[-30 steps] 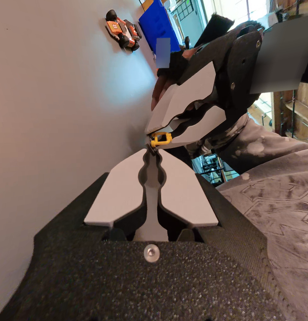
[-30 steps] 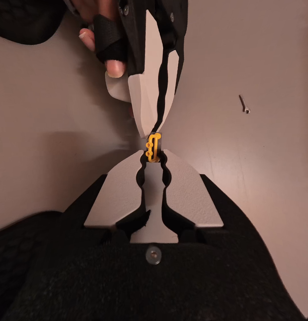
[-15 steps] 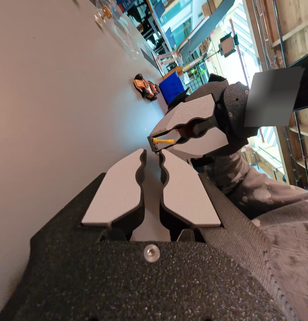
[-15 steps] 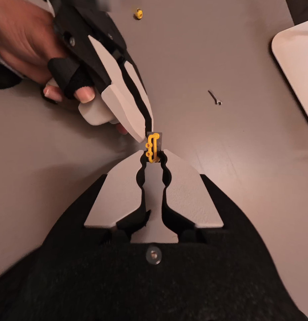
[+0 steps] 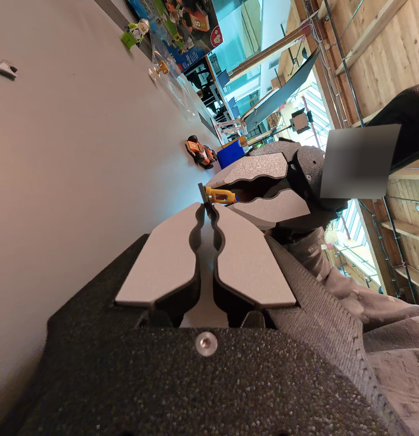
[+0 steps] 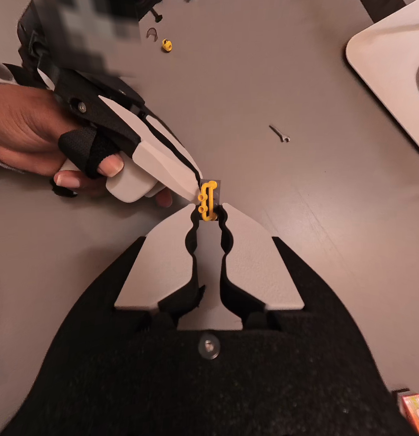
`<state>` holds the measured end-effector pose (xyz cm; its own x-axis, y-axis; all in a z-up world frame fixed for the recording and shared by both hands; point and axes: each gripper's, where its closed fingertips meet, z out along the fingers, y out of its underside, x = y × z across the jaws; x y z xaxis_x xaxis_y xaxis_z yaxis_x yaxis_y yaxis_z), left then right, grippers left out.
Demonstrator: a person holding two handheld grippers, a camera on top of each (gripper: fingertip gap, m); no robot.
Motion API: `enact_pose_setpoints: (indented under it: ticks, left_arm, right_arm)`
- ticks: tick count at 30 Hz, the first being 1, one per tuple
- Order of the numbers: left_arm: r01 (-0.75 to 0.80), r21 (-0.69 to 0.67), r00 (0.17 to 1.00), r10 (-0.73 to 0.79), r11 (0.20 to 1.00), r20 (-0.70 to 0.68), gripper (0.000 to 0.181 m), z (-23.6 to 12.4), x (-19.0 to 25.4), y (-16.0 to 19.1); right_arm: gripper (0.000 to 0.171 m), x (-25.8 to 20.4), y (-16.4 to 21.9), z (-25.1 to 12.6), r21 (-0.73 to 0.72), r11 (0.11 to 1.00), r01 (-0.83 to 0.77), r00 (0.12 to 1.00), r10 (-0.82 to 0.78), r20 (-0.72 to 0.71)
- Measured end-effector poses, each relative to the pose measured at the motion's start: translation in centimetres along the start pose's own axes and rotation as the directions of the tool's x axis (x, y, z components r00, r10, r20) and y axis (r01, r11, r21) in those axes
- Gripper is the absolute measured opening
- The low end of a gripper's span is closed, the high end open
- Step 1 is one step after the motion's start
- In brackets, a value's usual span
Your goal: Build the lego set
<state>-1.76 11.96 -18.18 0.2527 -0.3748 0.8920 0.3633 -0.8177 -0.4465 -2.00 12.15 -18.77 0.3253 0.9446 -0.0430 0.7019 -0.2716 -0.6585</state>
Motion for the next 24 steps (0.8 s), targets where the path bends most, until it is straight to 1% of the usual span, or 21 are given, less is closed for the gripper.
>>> enact_pose_setpoints:
  ticks: [10,15,20,24]
  left_arm:
    - [0.14,0.085,0.987,-0.133,0.986,-0.09,0.005,0.23,0.3,-0.53]
    - [0.148,0.107,0.986,-0.139,0.983,-0.088,0.006,0.26,0.3,-0.6]
    - [0.155,0.148,0.986,-0.145,0.977,-0.08,0.012,0.2,0.15,-0.76]
    - [0.142,0.168,0.99,-0.136,0.976,-0.047,0.012,-0.02,-0.3,-0.98]
  right_arm:
    - [0.015,0.31,-0.31,-0.16,0.047,0.998,-0.048,0.999,0.049,-0.022]
    - [0.015,0.39,-0.32,-0.15,0.047,0.998,-0.052,0.998,0.054,-0.036]
    - [0.015,0.42,-0.4,-0.07,0.043,0.998,-0.052,0.997,0.054,-0.057]
    - [0.015,0.46,-0.37,-0.05,0.043,0.998,-0.056,0.996,0.059,-0.064]
